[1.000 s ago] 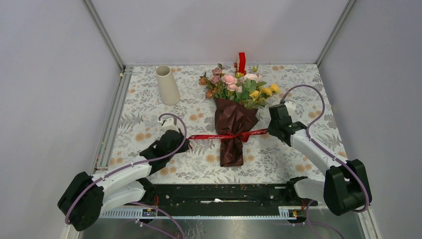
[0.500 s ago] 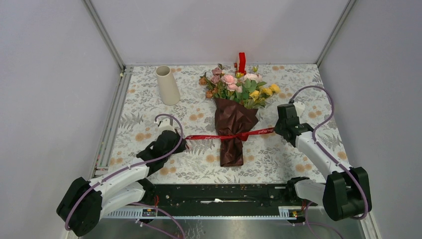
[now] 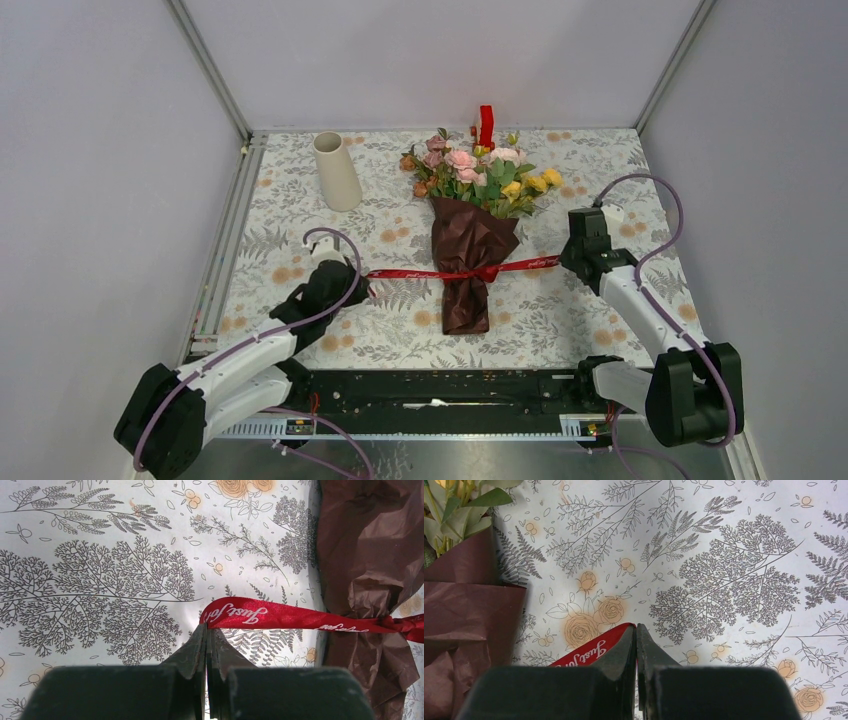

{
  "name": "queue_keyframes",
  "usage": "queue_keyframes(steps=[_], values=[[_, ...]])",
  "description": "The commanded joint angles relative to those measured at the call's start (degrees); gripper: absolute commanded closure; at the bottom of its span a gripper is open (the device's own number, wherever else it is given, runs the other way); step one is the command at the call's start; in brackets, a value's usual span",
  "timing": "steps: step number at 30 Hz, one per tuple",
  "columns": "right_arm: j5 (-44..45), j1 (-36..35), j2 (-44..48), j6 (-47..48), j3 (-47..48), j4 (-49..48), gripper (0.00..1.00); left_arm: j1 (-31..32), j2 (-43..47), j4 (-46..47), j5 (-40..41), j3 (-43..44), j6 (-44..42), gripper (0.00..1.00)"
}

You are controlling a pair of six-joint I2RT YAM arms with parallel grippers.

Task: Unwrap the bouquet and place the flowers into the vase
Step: Untie the ribbon from the wrapping paper.

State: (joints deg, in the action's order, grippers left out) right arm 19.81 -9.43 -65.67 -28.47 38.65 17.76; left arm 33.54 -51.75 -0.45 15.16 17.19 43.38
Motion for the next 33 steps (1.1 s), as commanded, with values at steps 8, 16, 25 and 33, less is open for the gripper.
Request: queue_keyframes(steps=[8,16,25,33], values=[[-0.72,1.89,2.28,1.22,-0.72,-0.10,1.00,-2.69,2.79,0.54,0.21,-1.06,-0.35,1.00],[-1.09,2.48,2.70,1.27,-1.16,-0.09,1.00,-5.51,4.37,-1.95,0.66,-1.54,-0.79,1.00],[-1.18,3.26,3.19,1.74,-1.26,-0.15,1.00,-9.74,6.88,-1.82,-0.47,-2.51,0.13,1.00],[-1.36,4.05,3.47,2.01,-1.45,-0.09,1.00,-13.30,9.02,-3.02,-2.85,-2.43,0.20,1.00]])
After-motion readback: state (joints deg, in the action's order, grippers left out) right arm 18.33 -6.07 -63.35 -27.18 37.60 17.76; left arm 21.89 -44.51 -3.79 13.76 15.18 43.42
